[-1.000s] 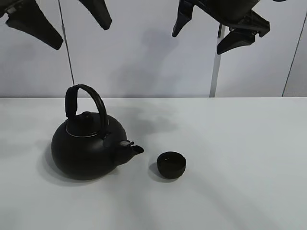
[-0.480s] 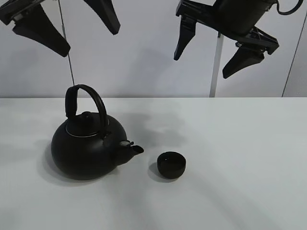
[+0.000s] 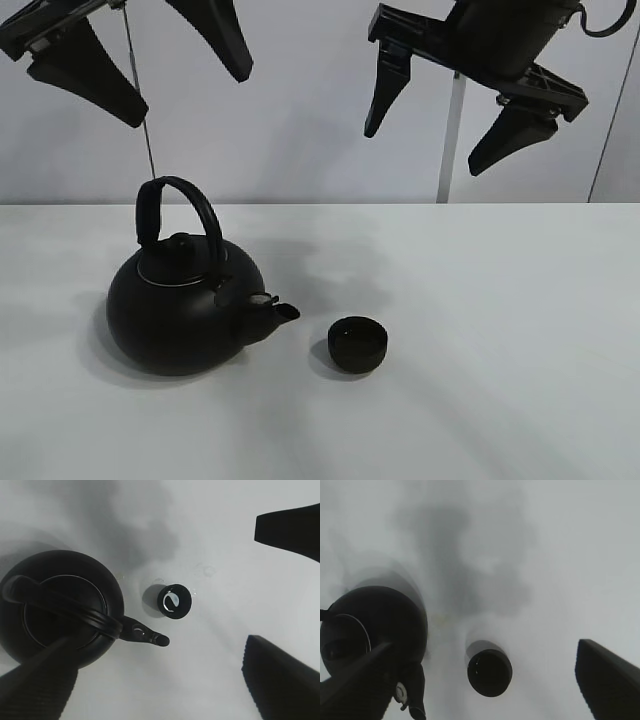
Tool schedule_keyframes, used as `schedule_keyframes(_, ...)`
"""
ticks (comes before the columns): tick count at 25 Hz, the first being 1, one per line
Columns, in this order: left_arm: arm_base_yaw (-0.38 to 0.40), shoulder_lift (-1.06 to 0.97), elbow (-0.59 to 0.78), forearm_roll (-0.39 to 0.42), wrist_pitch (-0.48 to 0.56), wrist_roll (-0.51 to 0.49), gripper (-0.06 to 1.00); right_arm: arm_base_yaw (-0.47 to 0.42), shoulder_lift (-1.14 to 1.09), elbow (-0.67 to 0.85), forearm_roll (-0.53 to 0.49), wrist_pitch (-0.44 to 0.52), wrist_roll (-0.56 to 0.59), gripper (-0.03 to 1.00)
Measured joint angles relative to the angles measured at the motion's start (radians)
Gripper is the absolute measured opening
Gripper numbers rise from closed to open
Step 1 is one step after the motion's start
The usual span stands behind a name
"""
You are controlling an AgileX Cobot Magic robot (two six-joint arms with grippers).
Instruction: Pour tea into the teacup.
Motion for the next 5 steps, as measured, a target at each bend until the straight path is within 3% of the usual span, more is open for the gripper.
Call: schedule_keyframes(5, 0.000, 0.000, 0.000, 0.000, 0.000, 0.000, 0.64, 0.000, 0.000, 0.000, 0.000, 0.006, 0.000, 0.66)
